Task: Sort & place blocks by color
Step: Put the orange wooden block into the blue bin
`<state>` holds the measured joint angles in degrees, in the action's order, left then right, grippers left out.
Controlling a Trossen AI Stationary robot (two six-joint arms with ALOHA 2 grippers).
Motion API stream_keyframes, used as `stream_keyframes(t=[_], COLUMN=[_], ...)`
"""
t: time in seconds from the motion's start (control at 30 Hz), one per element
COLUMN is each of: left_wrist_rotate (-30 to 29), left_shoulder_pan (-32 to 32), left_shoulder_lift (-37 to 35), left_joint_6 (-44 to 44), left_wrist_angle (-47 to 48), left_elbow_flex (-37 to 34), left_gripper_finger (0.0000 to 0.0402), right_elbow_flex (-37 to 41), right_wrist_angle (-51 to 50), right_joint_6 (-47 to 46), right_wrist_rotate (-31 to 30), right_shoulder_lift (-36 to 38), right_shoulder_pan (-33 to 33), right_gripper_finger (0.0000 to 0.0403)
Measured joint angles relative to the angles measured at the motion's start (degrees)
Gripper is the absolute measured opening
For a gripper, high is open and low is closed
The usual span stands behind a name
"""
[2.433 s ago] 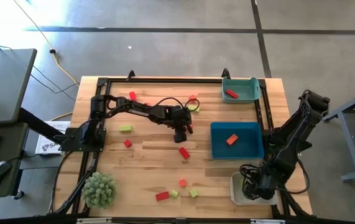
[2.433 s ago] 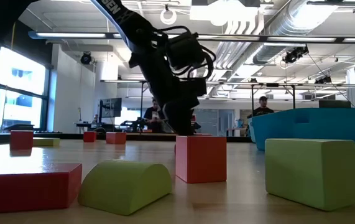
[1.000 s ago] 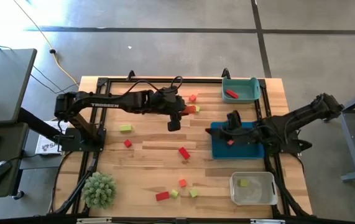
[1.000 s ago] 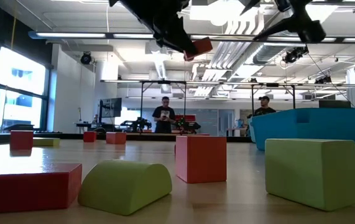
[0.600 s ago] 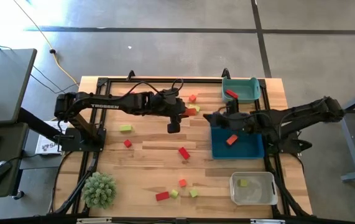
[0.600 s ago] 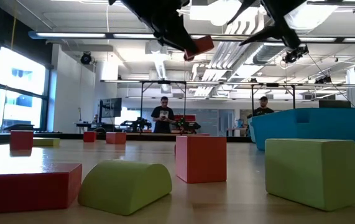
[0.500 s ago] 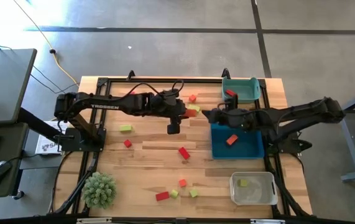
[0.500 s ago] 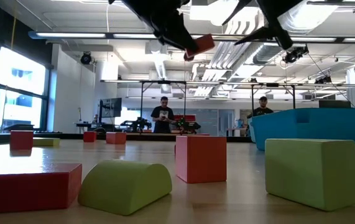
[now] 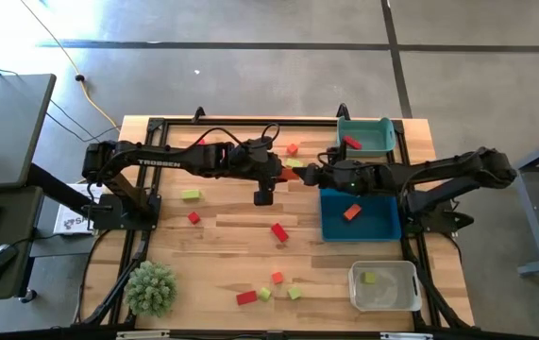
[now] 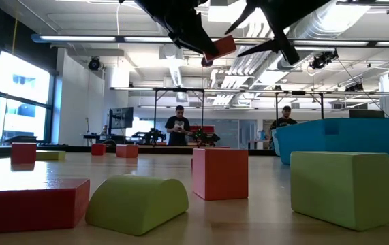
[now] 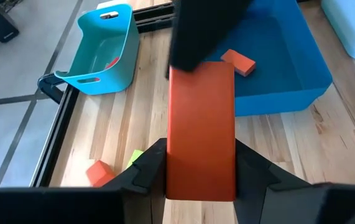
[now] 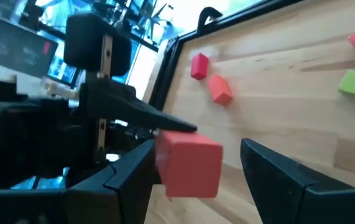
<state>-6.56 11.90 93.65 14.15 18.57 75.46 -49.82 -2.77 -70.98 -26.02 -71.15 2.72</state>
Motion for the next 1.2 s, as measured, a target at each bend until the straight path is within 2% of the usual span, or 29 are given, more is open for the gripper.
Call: stream_keyframes(t=[0.3,0.57,0.87,1.2], left_wrist_rotate=[-0.08,-0.59,-1.07,-1.36], left_shoulder_pan=[0.0,0.02,0.09,0.08], left_shoulder_lift=[0.02,0.11,0.11,0.04], left_joint_6=[0.02,0.25,2.54,2.55], left_wrist_angle=[-0.11,-0.21,-0.39,1.07], left_elbow_flex=[0.0,0.0,0.0,0.0], left_gripper_finger=[0.0109,0.0111,0.012,0.0202], right_elbow_flex=[0.0,0.0,0.0,0.04], right_wrist_angle=[1.95,3.08,3.22,0.22], right_joint_6=[-0.98,-1.26,-1.1,-0.74], right_wrist_rotate=[2.32,2.26,2.04,0.61], right_shoulder_lift=[-2.99,-3.11,-3.11,-3.26], right_shoulder_pan=[-0.11,-0.13,-0.13,-0.13], right_gripper_finger=[0.0212,0.011,0.011,0.0109])
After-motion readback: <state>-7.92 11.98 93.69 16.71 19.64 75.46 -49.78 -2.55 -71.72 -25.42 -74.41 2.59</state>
